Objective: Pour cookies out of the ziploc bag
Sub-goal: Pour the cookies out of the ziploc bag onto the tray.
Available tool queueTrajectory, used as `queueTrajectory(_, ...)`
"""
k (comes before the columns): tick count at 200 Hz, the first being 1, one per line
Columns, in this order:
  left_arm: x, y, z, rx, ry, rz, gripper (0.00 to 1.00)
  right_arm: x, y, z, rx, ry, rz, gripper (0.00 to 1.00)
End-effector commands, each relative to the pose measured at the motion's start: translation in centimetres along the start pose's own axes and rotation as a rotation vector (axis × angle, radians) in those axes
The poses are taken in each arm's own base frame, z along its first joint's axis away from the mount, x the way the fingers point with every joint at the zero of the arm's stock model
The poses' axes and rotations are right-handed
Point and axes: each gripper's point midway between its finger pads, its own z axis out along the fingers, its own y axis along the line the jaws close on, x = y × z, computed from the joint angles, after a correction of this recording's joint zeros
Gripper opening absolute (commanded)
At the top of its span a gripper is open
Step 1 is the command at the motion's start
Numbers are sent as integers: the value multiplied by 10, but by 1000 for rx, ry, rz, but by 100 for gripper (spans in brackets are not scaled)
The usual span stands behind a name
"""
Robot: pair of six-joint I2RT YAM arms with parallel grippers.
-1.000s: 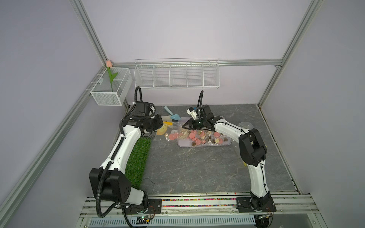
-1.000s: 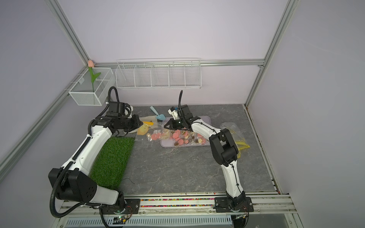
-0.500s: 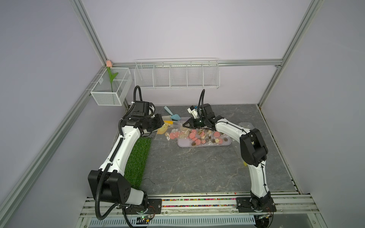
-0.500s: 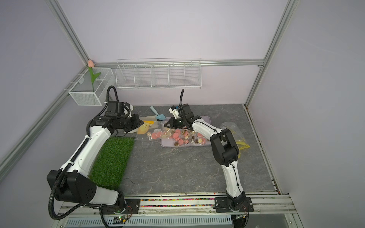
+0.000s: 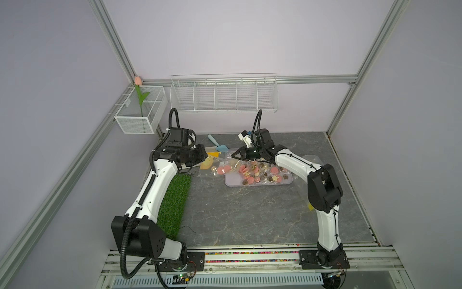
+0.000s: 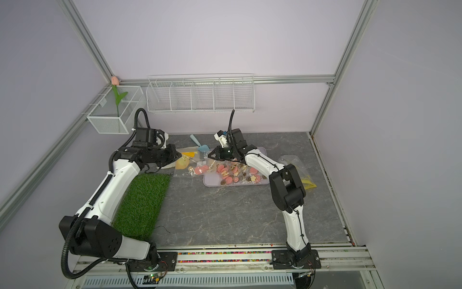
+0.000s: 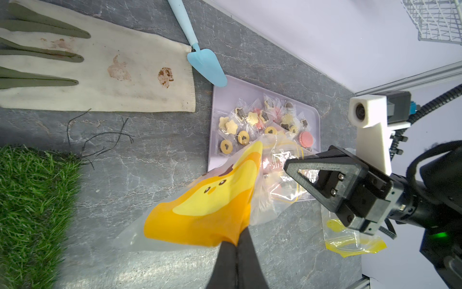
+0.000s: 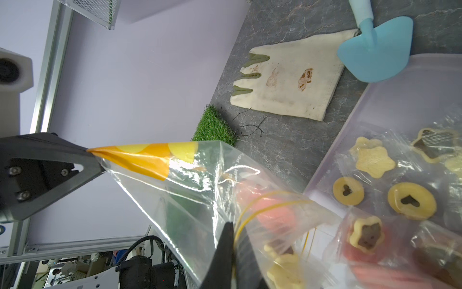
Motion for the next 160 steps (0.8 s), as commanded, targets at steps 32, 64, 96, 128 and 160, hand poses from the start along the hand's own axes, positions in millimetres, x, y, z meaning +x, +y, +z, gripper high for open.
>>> queueTrajectory(32,-11,-6,-15,-3,-36,25,0,-21,21,-13,-39,-40,-28,7)
queueTrajectory(64,-11,-1,-16,-25,-41,30,0,-18,17,-4,-53,-33,-13,7)
queueTrajectory(96,-9,4,-18,-39,-37,29,0,-14,15,2,-60,-23,-8,7)
queueTrajectory(128,-7,8,-19,-39,-37,22,0,-8,18,8,-68,-12,-9,7)
queueTrajectory(160,-1,16,-19,-50,-32,12,0,-4,20,13,-68,-9,-8,7)
